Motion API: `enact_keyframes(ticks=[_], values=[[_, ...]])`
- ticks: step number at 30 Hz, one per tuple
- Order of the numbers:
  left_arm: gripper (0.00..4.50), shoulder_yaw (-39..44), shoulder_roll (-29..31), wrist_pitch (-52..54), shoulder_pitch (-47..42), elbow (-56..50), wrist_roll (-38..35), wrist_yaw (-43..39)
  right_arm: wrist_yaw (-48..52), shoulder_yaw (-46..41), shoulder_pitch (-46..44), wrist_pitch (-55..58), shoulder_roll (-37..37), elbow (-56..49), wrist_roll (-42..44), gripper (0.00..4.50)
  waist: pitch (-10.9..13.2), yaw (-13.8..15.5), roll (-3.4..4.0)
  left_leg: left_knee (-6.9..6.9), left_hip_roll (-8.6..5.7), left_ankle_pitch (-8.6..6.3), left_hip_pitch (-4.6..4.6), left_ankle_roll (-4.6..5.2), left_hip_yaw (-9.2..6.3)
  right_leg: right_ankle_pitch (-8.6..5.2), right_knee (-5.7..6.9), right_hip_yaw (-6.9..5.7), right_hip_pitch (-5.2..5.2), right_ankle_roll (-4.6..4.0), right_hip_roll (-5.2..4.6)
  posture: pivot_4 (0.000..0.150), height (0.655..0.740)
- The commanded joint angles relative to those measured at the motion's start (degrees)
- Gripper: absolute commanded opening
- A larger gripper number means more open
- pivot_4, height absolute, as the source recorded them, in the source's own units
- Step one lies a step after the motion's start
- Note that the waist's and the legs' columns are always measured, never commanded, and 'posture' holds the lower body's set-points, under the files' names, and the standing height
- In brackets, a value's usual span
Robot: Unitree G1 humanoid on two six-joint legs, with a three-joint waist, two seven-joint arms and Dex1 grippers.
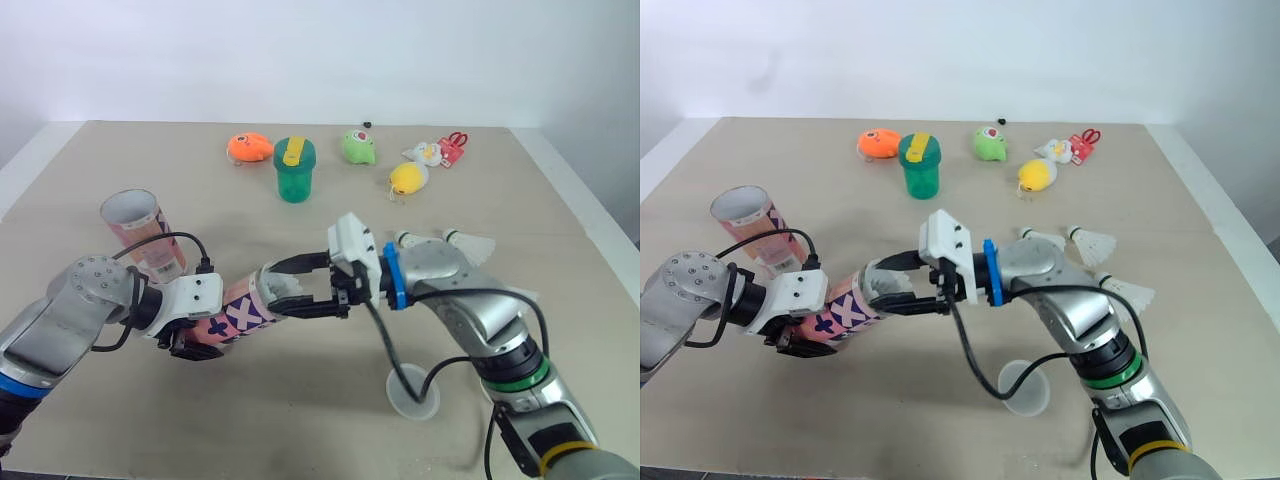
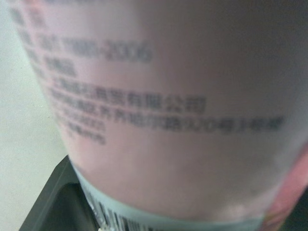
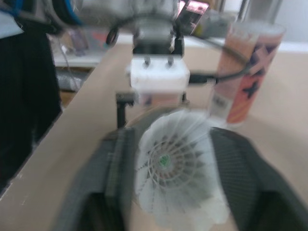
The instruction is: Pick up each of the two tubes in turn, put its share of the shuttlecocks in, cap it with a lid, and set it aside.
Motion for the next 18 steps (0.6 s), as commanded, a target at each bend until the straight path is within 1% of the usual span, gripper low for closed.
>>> enact_keyframes(ticks=[1,2,3,7,11,18], values=[[3.37,-0.73,-0.45,0.31,0.49,-0.38,-0.31,0.61,2.65,-3.06,-3.22,0.85,-0.98,1.59,1.84,0.82,-0.01,0.01,-0.01,0.00,0.00,0.00,0.01,0.00,-0.02,0.00,0.00,-0.02,0.02,0.00,0.01,0.150,0.7400],[3.37,-0.77,-0.50,0.30,0.42,-0.30,-0.30,0.70,3.78,-2.29,-3.74,1.20,-1.47,1.96,1.47,0.27,-0.01,0.01,0.00,-0.01,0.00,0.00,0.01,0.00,-0.02,-0.01,0.00,-0.03,0.02,-0.02,0.02,0.150,0.7400],[3.37,-0.81,-0.56,0.26,0.32,-0.19,-0.25,0.75,4.70,-1.44,-4.09,0.98,-1.69,2.30,0.68,0.08,-0.01,0.01,0.00,-0.01,0.00,0.00,0.01,0.00,-0.03,-0.02,0.01,-0.04,0.01,-0.04,0.04,0.150,0.7400],[3.37,-0.82,-0.68,0.10,0.19,0.04,-0.14,0.87,6.36,5.05,-5.24,-4.10,-0.39,4.59,-6.76,0.08,0.00,-0.01,0.01,-0.02,-0.04,0.00,0.00,0.00,-0.03,-0.03,0.10,-0.03,-0.04,-0.10,0.06,0.150,0.7400],[3.37,-0.70,-0.63,0.13,0.25,-0.13,-0.20,0.98,6.71,11.50,-6.89,-9.88,3.17,8.14,-14.28,0.08,0.00,0.00,0.01,0.03,-0.03,0.01,0.01,0.01,-0.03,-0.05,0.16,-0.03,-0.06,-0.06,0.09,0.150,0.7400],[3.37,-0.38,-0.20,0.10,0.59,-0.43,-0.38,1.11,7.69,17.42,-10.76,-15.71,9.63,13.81,-22.04,0.08,0.00,0.00,0.01,0.08,-0.02,0.02,0.00,0.01,-0.03,-0.02,0.20,-0.03,-0.06,-0.08,0.08,0.150,0.7400]])
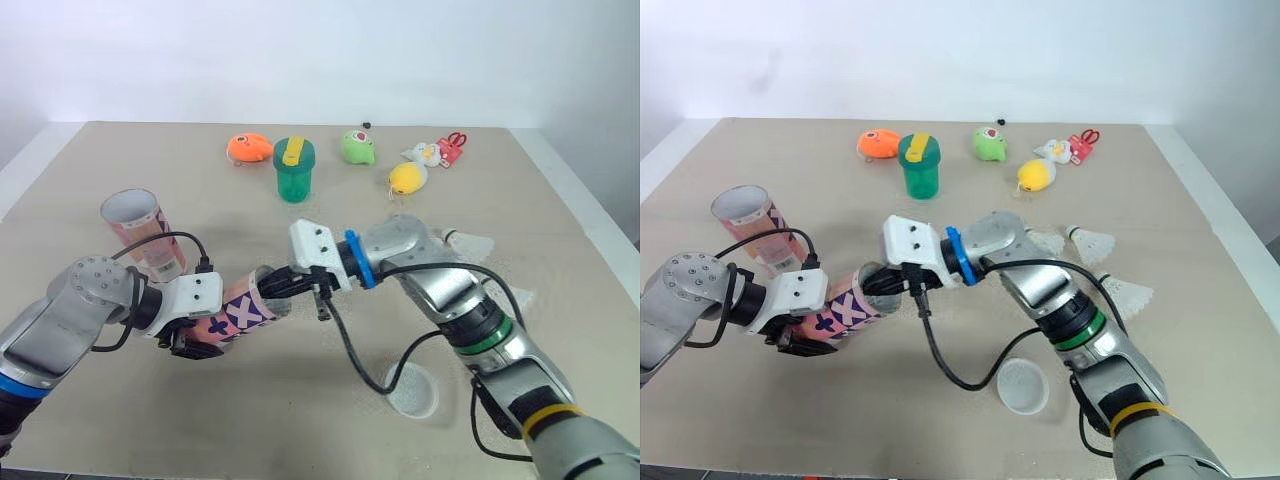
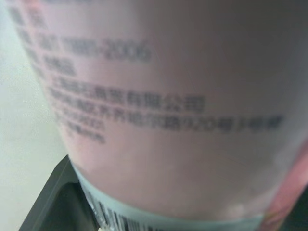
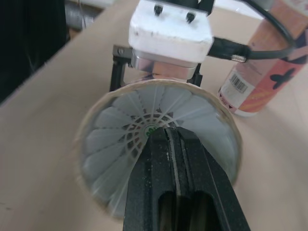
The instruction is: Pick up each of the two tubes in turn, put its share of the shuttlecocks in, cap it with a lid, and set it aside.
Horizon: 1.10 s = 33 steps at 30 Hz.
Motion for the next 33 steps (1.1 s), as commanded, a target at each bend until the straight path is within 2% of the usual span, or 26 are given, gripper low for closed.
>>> enact_keyframes(ticks=[1,10,15,24,32,33], values=[[3.37,-0.39,-0.15,0.01,0.56,-0.51,-0.36,0.38,0.92,2.38,-3.09,-3.51,2.86,0.90,-3.56,0.08,0.00,0.00,0.00,0.00,0.00,0.00,0.00,0.00,-0.01,0.14,0.01,0.00,0.00,-0.25,0.00,0.150,0.7400],[3.37,-0.78,-0.34,0.06,0.51,-0.70,-0.40,0.52,4.24,5.38,-6.16,-6.00,6.58,3.01,-8.11,0.08,0.00,-0.01,0.01,0.00,0.04,0.00,0.01,-0.01,-0.06,0.14,0.03,-0.07,0.00,-0.33,0.05,0.150,0.7400],[3.37,-1.01,-0.94,-0.01,0.27,-0.63,-0.28,0.87,7.41,-0.55,-6.73,-2.33,4.69,0.28,-2.70,0.08,0.00,0.04,0.00,0.00,0.04,0.00,0.00,-0.01,-0.11,0.16,0.04,-0.11,0.01,-0.39,0.04,0.150,0.7400],[3.37,2.11,-1.48,-2.62,0.18,-0.92,-1.42,1.26,9.36,-13.77,-0.89,9.38,-8.49,-9.19,8.09,0.08,0.00,0.06,-0.01,0.01,-0.03,0.00,-0.04,-0.01,-0.14,0.12,0.02,-0.14,0.05,-0.31,-0.15,0.150,0.7400],[3.37,7.33,-4.72,-1.72,-4.62,-2.56,-7.73,2.96,6.46,-27.10,9.19,18.48,-19.85,-16.70,17.39,0.08,0.14,0.00,-0.15,-0.02,0.02,0.00,-0.25,-0.01,-0.28,0.10,0.02,-0.23,-0.12,-0.45,0.05,0.150,0.7400],[3.37,7.54,-5.71,-1.57,-5.32,-2.73,-8.40,3.63,6.64,-28.28,10.94,19.11,-22.04,-17.63,17.77,0.35,0.15,0.01,-0.17,-0.03,0.00,0.00,-0.26,-0.01,-0.30,0.09,0.02,-0.25,-0.10,-0.44,0.05,0.150,0.7400]])
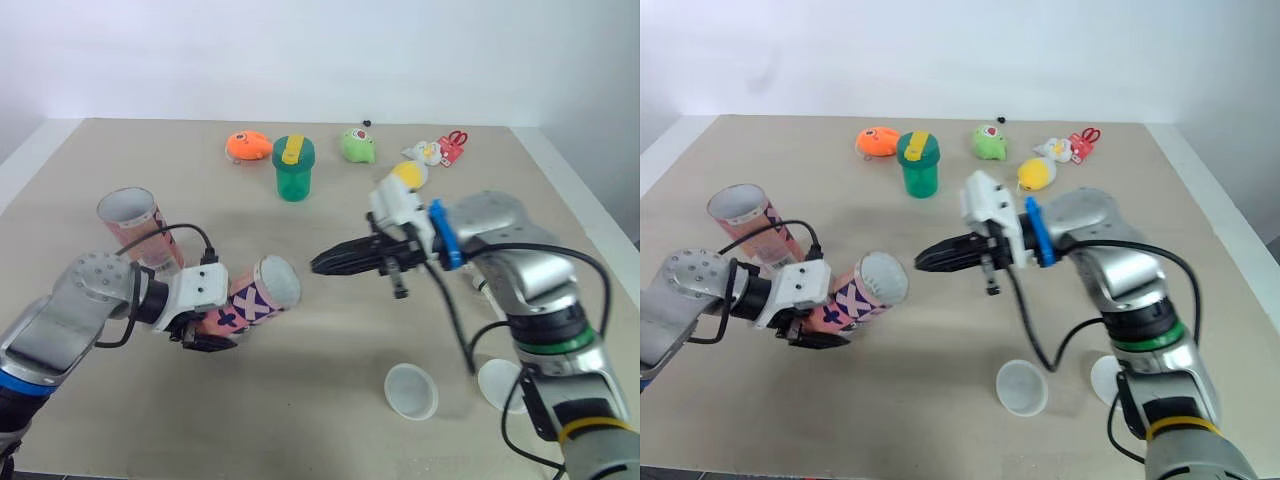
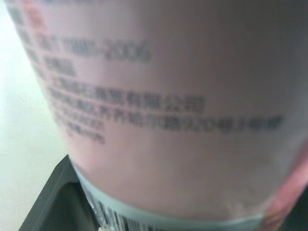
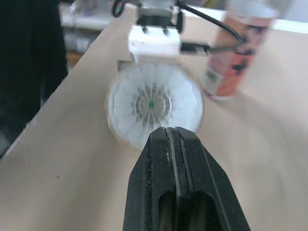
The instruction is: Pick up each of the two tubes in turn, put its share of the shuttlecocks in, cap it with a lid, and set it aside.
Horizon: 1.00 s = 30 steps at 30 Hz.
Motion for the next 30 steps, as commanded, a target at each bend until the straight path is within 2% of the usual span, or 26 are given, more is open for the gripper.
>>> enact_keyframes(ticks=[1,3,4,5,7,10,13,15,19,24,30], values=[[3.37,3.17,-2.62,0.01,-2.86,-2.07,-3.09,2.40,0.44,-5.76,4.47,2.46,-6.69,-5.30,3.09,0.52,0.00,0.00,-0.01,0.00,-0.01,0.00,0.00,0.00,-0.01,-0.01,0.00,-0.01,0.01,0.01,-0.01,0.150,0.7400],[3.37,2.77,-5.49,-0.34,-3.40,-1.98,-3.80,4.37,1.94,-7.45,8.55,3.08,-11.39,-6.98,3.66,1.18,0.01,0.08,-0.02,0.00,-0.05,-0.01,-0.02,0.01,-0.01,-0.03,-0.02,0.00,0.04,0.05,-0.04,0.150,0.7400],[3.37,2.48,-6.89,-0.53,-3.34,-1.87,-4.09,5.20,2.52,-8.05,10.48,3.21,-13.34,-7.92,4.12,1.61,0.02,0.03,-0.03,0.00,-0.07,-0.01,-0.02,0.01,-0.04,-0.04,-0.03,-0.02,0.06,0.07,-0.07,0.150,0.7400],[3.37,2.42,-8.72,-0.44,-3.16,-1.62,-4.77,6.20,2.73,-8.50,12.24,3.19,-14.90,-8.83,4.53,2.29,0.04,0.02,-0.07,0.01,-0.08,-0.02,-0.02,0.03,0.02,-0.05,-0.05,0.02,0.05,0.10,-0.11,0.150,0.7400],[3.37,2.90,-13.05,-0.18,-2.77,-0.44,-6.55,8.72,2.85,-9.00,15.28,2.90,-16.98,-10.43,4.87,2.99,0.04,-0.23,-0.07,0.02,-0.07,-0.02,-0.01,0.03,0.07,-0.02,-0.05,0.09,0.02,0.10,-0.08,0.150,0.7400],[3.37,1.93,-23.05,-8.40,0.35,5.64,-4.27,15.07,3.06,-8.40,22.06,0.26,-20.40,-12.98,2.62,4.43,0.02,-0.02,-0.06,0.05,-0.07,-0.02,0.03,0.03,0.03,-0.01,-0.04,0.06,0.10,0.11,-0.06,0.150,0.7400],[3.37,0.63,-30.48,-16.38,2.87,10.64,-1.55,19.32,1.80,-6.86,27.42,-5.26,-22.31,-12.29,-2.43,4.48,0.06,-0.13,-0.11,0.13,-0.06,-0.02,0.04,0.03,0.04,0.05,-0.03,0.08,0.10,0.11,-0.01,0.150,0.7400],[3.37,0.13,-33.43,-19.74,3.69,12.88,-0.79,21.04,1.55,-5.76,29.58,-8.29,-22.99,-11.30,-5.24,4.48,0.06,-0.02,-0.12,0.17,-0.06,0.00,0.04,0.02,0.04,0.11,-0.03,0.12,0.10,0.18,0.00,0.150,0.7400],[3.37,-2.19,-38.82,-28.41,6.48,21.86,2.91,24.16,-2.22,-4.68,33.18,-13.03,-18.41,-8.89,-7.20,4.48,0.02,-0.02,-0.13,0.26,-0.06,0.04,0.13,0.05,0.07,0.17,-0.06,0.15,0.23,0.36,0.01,0.150,0.7400],[3.37,-2.34,-42.50,-35.36,7.34,32.37,5.09,26.12,-4.07,-1.80,35.70,-17.83,-16.22,-6.97,-11.23,4.48,0.00,0.00,-0.08,0.37,-0.07,0.08,0.15,0.10,0.11,0.27,-0.09,0.22,0.27,0.52,0.01,0.150,0.7400],[3.37,-1.74,-44.16,-36.44,8.84,36.64,4.47,26.35,-5.04,-0.17,37.04,-19.69,-15.50,-5.99,-13.46,4.48,-0.06,-0.01,0.00,0.45,-0.09,0.23,0.60,0.33,0.19,0.44,-0.18,0.26,0.73,0.69,-0.01,0.150,0.7400]])
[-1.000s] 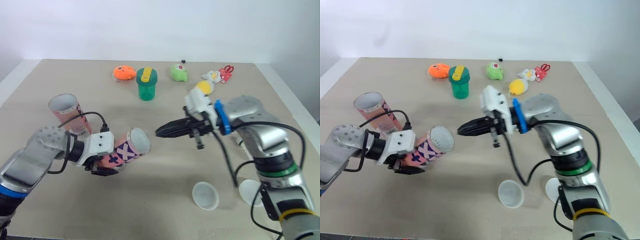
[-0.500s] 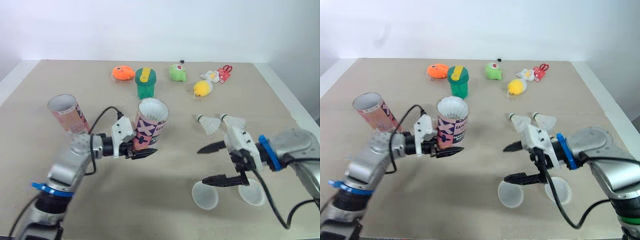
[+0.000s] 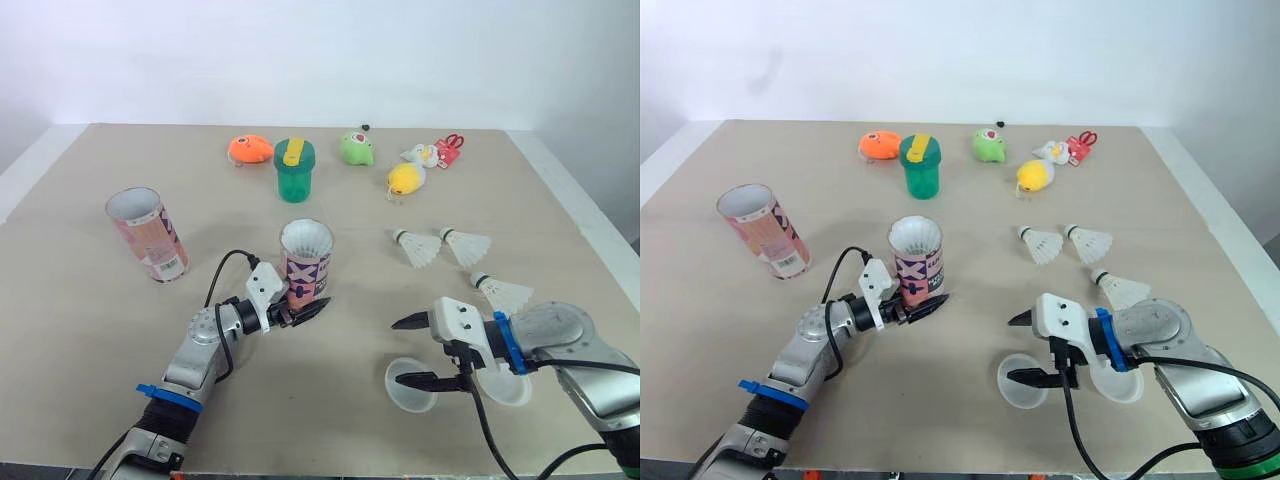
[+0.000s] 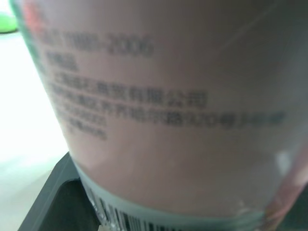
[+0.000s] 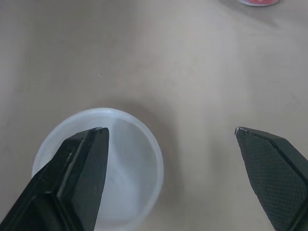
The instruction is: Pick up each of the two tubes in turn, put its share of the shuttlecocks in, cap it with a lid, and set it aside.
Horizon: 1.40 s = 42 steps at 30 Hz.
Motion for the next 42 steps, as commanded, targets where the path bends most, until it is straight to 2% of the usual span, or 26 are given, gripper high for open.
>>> enact_keyframes(ticks=[1,3,8,10,15,18,22,25,31,37,42], values=[[3.37,-0.19,-0.11,1.30,2.38,3.03,0.16,0.17,-0.31,0.00,0.46,-1.80,-0.08,0.19,-0.90,4.24,-0.01,-0.01,0.02,-0.03,0.02,0.00,0.28,0.00,0.05,-0.11,-0.05,0.02,0.26,-0.22,0.00,0.150,0.7400],[3.37,-0.02,-0.37,1.76,2.49,2.97,-0.14,0.18,-0.13,0.37,0.69,-2.47,-0.40,0.37,-1.54,3.69,-0.07,-0.12,0.11,-0.05,0.05,0.00,0.45,0.00,0.13,-0.14,-0.08,0.05,0.39,-0.28,-0.02,0.150,0.7400],[3.37,0.57,-1.04,2.22,2.51,2.94,-0.35,0.58,0.41,0.88,0.94,-3.36,-0.86,0.89,-2.88,1.26,-0.21,-0.06,0.25,-0.13,0.05,0.00,0.47,0.00,0.18,-0.13,-0.11,0.09,0.38,-0.26,-0.01,0.150,0.7400],[3.37,0.64,-1.14,2.26,2.51,3.06,-0.28,0.59,0.60,0.98,0.83,-3.39,-0.81,1.01,-3.00,0.13,-0.27,-0.03,0.27,-0.18,0.04,0.00,0.47,0.00,0.17,-0.07,-0.13,0.09,0.39,-0.12,-0.01,0.150,0.7400],[3.37,0.91,-1.76,2.67,2.84,3.30,-0.57,1.00,1.47,1.37,-0.24,-2.67,-0.97,1.11,-2.73,0.05,-0.57,-0.02,0.42,-0.30,0.04,0.00,0.46,0.00,0.16,-0.02,-0.35,0.09,0.42,-0.07,-0.01,0.150,0.7400],[3.37,1.20,-2.39,1.65,2.98,4.11,-0.66,1.16,2.28,-1.07,-5.38,3.00,1.05,-0.12,4.02,0.05,-0.63,-0.07,0.53,-0.35,0.05,0.00,0.45,0.00,0.20,0.04,-0.59,0.12,0.48,-0.15,-0.02,0.150,0.7400],[3.37,1.15,-2.66,0.22,3.15,4.80,-0.02,1.13,-0.39,-4.91,-17.52,14.35,4.53,-1.55,14.67,0.05,-0.66,-0.14,0.60,-0.35,0.03,0.06,0.44,0.10,0.25,0.20,-0.66,0.22,0.46,-0.12,-0.01,0.150,0.7400],[3.37,0.88,-2.59,-0.73,3.29,5.23,0.55,1.06,-3.06,-5.54,-28.15,18.88,7.14,-1.03,18.15,0.05,-0.68,-0.07,0.62,-0.37,0.04,0.07,0.41,0.12,0.23,0.20,-0.69,0.20,0.43,-0.14,0.00,0.150,0.7400],[3.37,-0.15,-2.03,-2.41,3.25,7.41,1.88,0.61,-5.54,1.63,-45.78,16.24,14.11,5.75,12.13,0.05,-0.88,0.00,0.84,-0.61,0.04,0.08,0.36,0.14,0.12,0.16,-0.73,0.09,0.35,-0.11,0.01,0.150,0.7400],[3.37,-0.19,-1.96,-3.21,2.69,8.67,1.93,0.47,-5.55,8.05,-55.32,11.76,20.69,15.39,5.20,0.05,-0.94,0.01,0.99,-0.63,0.06,0.13,0.36,0.23,0.18,0.15,-0.73,0.07,0.33,-0.27,-0.04,0.150,0.7400],[3.37,-0.52,-1.92,-3.88,2.93,8.90,2.46,0.75,-3.07,12.06,-58.83,7.19,22.35,20.92,-0.13,0.05,-0.94,-0.03,0.99,-0.63,0.05,0.17,0.37,0.29,0.21,0.21,-0.74,0.06,0.31,-0.28,-0.10,0.150,0.7400]])
